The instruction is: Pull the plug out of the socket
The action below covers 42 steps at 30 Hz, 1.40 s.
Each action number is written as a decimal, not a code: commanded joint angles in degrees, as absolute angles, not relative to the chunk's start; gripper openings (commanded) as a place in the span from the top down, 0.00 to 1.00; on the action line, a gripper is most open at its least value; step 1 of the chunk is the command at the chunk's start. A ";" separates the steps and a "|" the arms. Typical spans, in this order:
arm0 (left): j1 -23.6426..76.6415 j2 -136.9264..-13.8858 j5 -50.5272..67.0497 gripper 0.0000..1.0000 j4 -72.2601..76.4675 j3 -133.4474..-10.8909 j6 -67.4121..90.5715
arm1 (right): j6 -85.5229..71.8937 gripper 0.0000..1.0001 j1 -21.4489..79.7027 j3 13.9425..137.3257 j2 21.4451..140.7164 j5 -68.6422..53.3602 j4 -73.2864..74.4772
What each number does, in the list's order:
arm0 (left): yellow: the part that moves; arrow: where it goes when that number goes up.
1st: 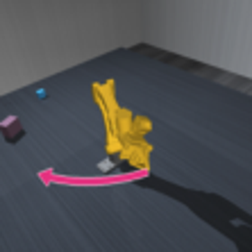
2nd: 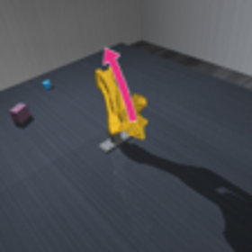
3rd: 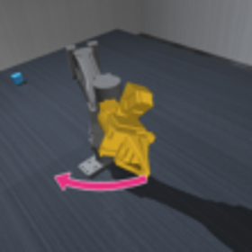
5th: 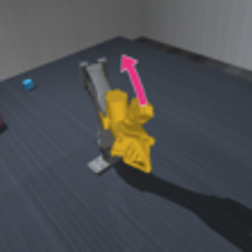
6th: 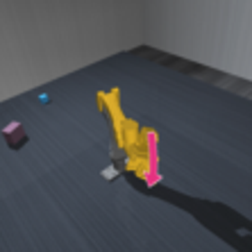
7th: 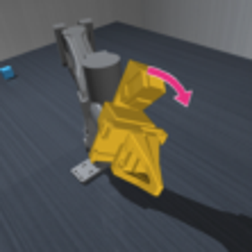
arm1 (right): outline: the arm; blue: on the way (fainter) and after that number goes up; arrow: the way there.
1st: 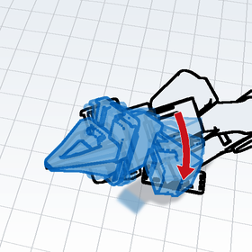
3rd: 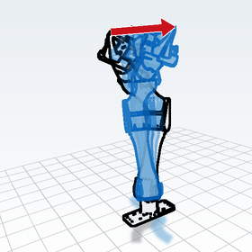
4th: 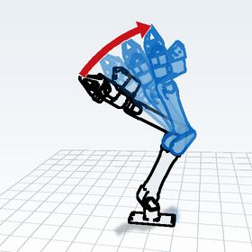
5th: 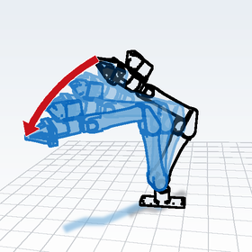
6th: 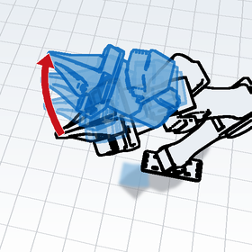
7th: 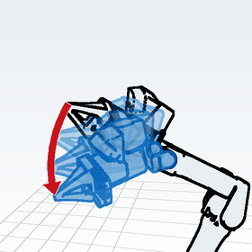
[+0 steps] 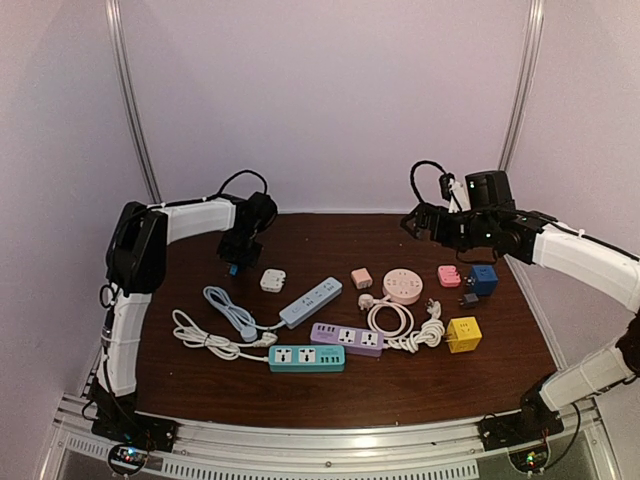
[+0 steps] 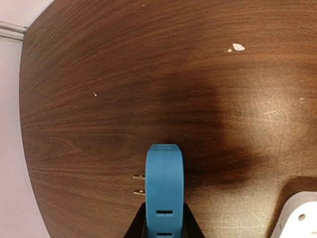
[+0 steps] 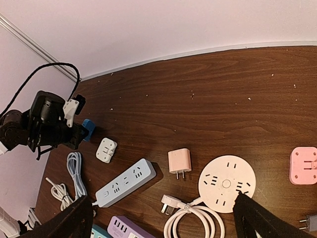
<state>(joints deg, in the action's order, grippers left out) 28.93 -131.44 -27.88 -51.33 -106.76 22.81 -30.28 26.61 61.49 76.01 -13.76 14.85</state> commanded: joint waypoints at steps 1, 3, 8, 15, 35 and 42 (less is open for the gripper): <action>28.43 -132.74 -29.30 0.91 -52.55 -109.05 22.15 | -30.00 0.00 26.76 61.00 73.68 -11.75 16.23; 28.48 -133.06 -29.19 0.90 -52.56 -109.07 22.05 | -29.97 0.00 26.79 61.00 73.58 -11.76 16.43; 28.47 -133.42 -27.94 0.83 -52.52 -109.37 22.06 | -29.93 0.00 26.81 61.08 73.90 -12.08 16.48; 28.48 -133.20 -26.61 0.70 -52.56 -109.73 21.55 | -29.88 0.00 26.76 61.17 74.20 -12.28 16.44; 28.48 -127.54 -21.08 0.47 -50.08 -108.41 20.68 | -29.54 0.00 26.81 60.13 74.75 -10.47 16.41; 28.48 -125.16 -18.68 0.45 -48.27 -107.26 20.33 | -29.61 0.00 26.81 60.12 75.31 -9.80 16.43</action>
<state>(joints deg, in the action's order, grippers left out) 28.91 -128.84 -20.97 -51.09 -108.18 21.23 -29.98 26.61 60.60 75.07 -11.68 16.51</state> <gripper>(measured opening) 0.548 0.997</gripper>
